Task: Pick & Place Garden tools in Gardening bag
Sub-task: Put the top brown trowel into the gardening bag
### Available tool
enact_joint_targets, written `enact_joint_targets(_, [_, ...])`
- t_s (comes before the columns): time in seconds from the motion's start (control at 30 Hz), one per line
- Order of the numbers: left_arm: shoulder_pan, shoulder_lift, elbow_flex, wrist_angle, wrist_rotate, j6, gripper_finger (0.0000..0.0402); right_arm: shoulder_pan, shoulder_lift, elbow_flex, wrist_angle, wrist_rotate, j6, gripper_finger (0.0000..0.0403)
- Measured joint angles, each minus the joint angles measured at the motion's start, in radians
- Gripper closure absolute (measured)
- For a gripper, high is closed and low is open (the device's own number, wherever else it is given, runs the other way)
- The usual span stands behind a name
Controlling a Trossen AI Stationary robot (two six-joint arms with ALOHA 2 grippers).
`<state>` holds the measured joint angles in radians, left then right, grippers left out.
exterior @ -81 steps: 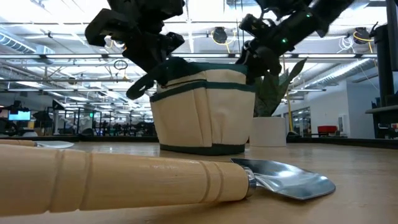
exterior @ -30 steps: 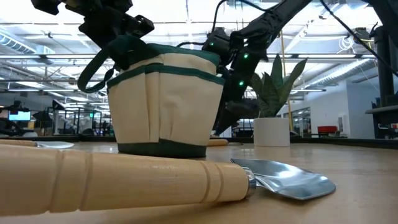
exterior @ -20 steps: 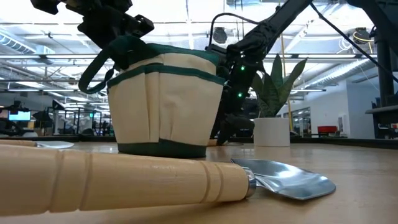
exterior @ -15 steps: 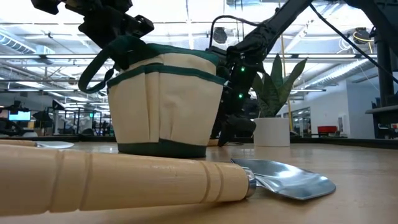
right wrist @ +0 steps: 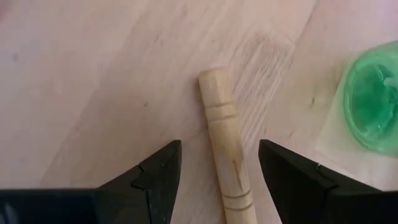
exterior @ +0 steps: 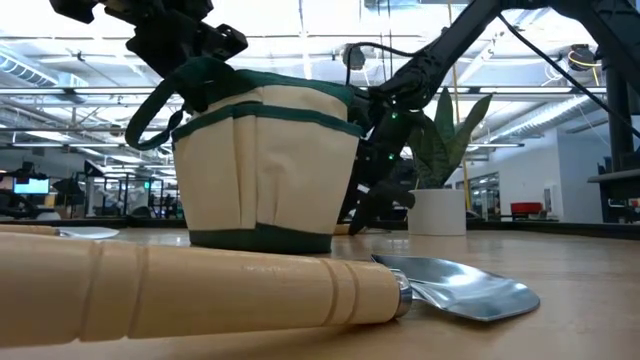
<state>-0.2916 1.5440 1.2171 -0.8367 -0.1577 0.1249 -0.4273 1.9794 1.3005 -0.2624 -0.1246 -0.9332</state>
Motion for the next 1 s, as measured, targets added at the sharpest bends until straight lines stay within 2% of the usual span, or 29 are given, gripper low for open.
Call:
enact_joint_targets(0.13, [0.000, 0.000, 0.000, 0.000, 0.000, 0.000, 0.0378, -0.038, 0.000, 0.000, 0.008, -0.104, 0.020, 0.0193])
enact_joint_targets(0.3, [0.000, 0.000, 0.000, 0.000, 0.000, 0.000, 0.0375, -0.054, 0.000, 0.000, 0.008, -0.153, 0.028, 0.0194])
enact_joint_targets(0.4, [0.000, 0.000, 0.000, 0.000, 0.000, 0.000, 0.0385, -0.054, 0.000, 0.000, 0.004, -0.122, 0.026, 0.0205])
enact_joint_targets(0.5, [0.000, 0.000, 0.000, 0.000, 0.000, 0.000, 0.0396, -0.041, 0.007, 0.000, -0.007, -0.042, -0.008, 0.0224])
enact_joint_targets(0.6, [0.000, 0.000, 0.000, 0.000, 0.000, 0.000, 0.0393, -0.029, 0.024, 0.001, -0.013, 0.010, -0.024, 0.0241])
enact_joint_targets(0.83, [0.000, 0.000, 0.000, 0.001, 0.000, 0.000, 0.0372, -0.029, 0.027, 0.003, -0.057, 0.018, 0.012, 0.0270])
enact_joint_targets(1.0, [0.000, 0.000, 0.000, 0.002, 0.000, -0.001, 0.0372, -0.030, 0.027, 0.002, -0.058, 0.015, 0.012, 0.0322])
